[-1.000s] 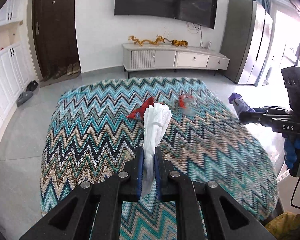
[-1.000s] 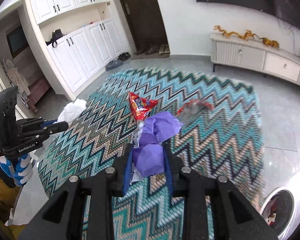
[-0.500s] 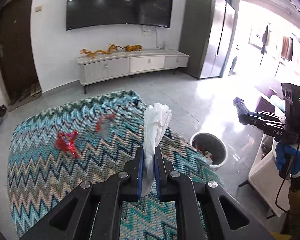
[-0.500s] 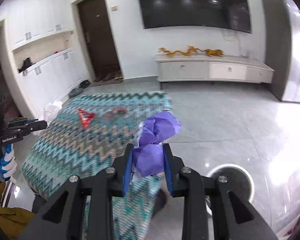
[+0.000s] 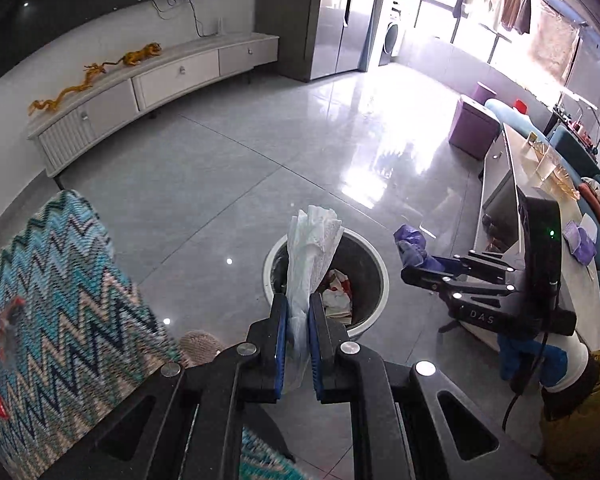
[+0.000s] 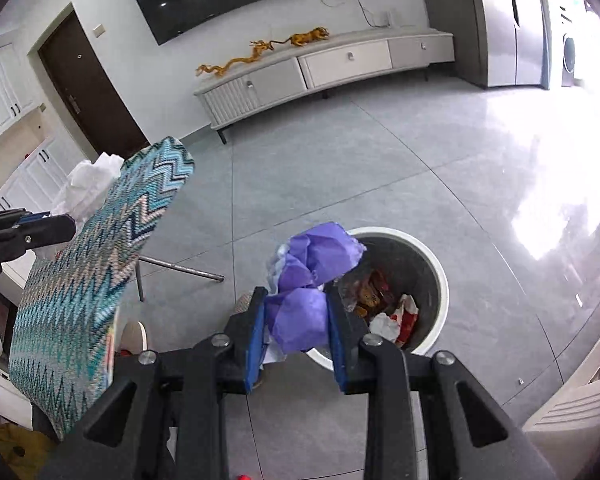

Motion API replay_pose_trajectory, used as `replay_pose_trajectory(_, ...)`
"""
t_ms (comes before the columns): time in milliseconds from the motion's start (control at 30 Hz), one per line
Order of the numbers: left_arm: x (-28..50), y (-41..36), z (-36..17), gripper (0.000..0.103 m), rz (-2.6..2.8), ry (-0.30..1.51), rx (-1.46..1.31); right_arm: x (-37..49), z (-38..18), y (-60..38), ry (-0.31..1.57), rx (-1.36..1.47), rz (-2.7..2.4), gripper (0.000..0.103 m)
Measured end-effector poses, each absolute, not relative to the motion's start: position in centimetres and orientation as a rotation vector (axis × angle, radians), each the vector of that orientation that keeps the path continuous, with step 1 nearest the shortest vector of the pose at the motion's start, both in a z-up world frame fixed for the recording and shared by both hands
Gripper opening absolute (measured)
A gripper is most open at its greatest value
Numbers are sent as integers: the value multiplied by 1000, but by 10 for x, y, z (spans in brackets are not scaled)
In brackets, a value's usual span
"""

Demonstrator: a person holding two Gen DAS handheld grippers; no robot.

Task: Collect trash
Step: 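Carry both items over the bin and open both tools, then bring both tools back to the blanket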

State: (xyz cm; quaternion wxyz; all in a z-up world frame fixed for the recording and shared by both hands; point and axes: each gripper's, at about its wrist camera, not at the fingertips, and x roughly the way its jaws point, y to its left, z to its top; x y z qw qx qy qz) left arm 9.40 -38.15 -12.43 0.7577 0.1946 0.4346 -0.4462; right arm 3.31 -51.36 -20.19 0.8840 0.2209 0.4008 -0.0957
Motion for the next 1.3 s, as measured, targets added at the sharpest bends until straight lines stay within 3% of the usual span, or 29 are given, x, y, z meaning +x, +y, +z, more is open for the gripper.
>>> replay_pose_trajectory(400, 132, -492, -215, 11, -988, 1137, 434, 61, -295, -565, 914, 610, -240, 28)
replay_pose_trajectory(600, 143, -506, -234, 31, -977, 1183, 375, 75, -324, -577, 951, 661, -263, 31)
replay_pose_trajectory(700, 144, -503, -232, 38, -987, 1191, 345, 81, -336, -581, 966, 680, -305, 48)
replay_pose_trajectory(767, 146, -499, -228, 44, -993, 1184, 334, 84, -340, -580, 975, 683, -319, 49)
replay_pose_trajectory(1067, 135, -453, -178, 46, -972, 1017, 270, 74, -314, -565, 933, 694, -343, 49)
replay_pose_trajectory(1300, 125, -387, -128, 46, -904, 912, 271, 76, -242, -532, 834, 614, -303, 49)
